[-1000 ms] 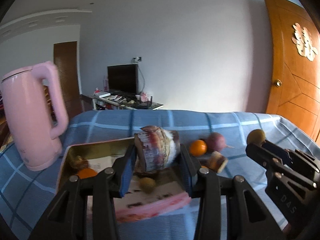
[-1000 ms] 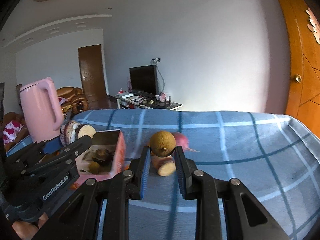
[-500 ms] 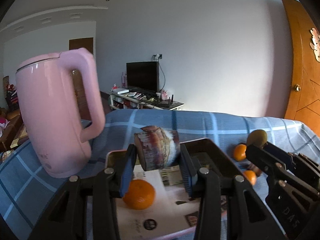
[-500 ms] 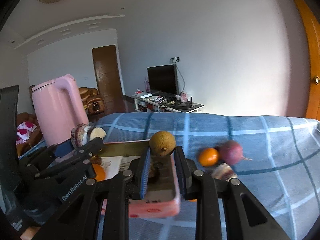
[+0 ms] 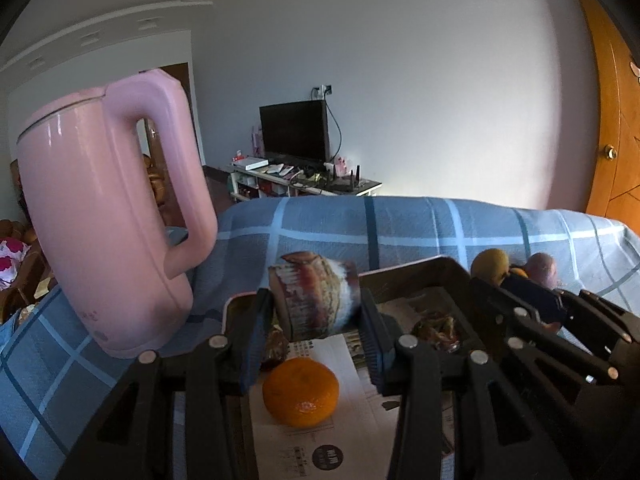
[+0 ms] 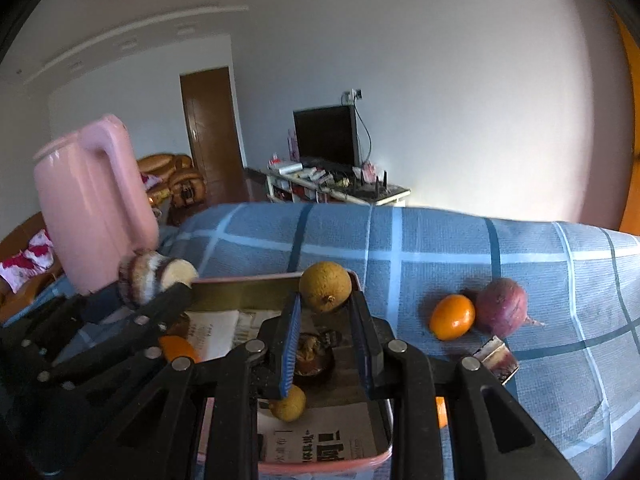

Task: Organize fruits
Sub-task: 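Open the right gripper to drop the longan while the left releases the sugarcane piece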

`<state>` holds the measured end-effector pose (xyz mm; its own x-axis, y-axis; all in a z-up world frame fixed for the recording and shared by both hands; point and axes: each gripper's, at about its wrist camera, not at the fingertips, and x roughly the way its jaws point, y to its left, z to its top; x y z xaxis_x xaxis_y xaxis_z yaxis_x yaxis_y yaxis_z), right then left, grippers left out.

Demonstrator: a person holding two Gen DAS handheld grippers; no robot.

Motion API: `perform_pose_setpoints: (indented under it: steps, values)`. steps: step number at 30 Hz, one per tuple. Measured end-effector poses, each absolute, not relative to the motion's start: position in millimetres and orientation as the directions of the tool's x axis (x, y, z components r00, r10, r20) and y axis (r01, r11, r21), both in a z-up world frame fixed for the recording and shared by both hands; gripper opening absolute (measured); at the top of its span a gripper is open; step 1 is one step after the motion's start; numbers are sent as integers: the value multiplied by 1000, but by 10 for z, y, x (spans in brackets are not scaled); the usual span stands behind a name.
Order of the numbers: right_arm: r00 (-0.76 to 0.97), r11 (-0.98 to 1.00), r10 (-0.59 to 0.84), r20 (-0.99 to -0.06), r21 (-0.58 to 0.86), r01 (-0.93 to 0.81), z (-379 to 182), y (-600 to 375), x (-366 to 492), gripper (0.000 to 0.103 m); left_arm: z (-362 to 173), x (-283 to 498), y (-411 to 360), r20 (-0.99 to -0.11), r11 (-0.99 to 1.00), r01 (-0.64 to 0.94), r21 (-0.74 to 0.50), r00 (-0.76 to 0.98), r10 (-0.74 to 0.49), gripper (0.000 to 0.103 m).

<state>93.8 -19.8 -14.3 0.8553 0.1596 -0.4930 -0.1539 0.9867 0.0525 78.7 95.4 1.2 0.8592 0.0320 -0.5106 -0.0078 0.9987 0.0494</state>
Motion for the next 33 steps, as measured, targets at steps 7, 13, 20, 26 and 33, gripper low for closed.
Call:
perform_pose_setpoints:
  steps: [7,13,20,26,33]
  values:
    - [807,981,187,-560,60,-185,-225,-145,1080,27,-116,900,964,-566,999,-6,48,824,32,44]
    - [764,973,210,-610,57,-222,-294,-53,1162,27,-175,957,1044,-605,1000,-17,23,796,27,44]
    - [721,965,237,-651,69,-254,-360,-4,1252,27,-232,1027,1131,-641,1000,-26,-18,768,8,44]
    - [718,960,257,-647,83,-269,-363,-5,1268,27,-226,1024,1128,-641,1000,-27,-16,767,10,44]
    - [719,948,300,-627,116,-295,-346,-39,1241,27,-223,1025,1137,-641,999,-29,-22,768,8,44]
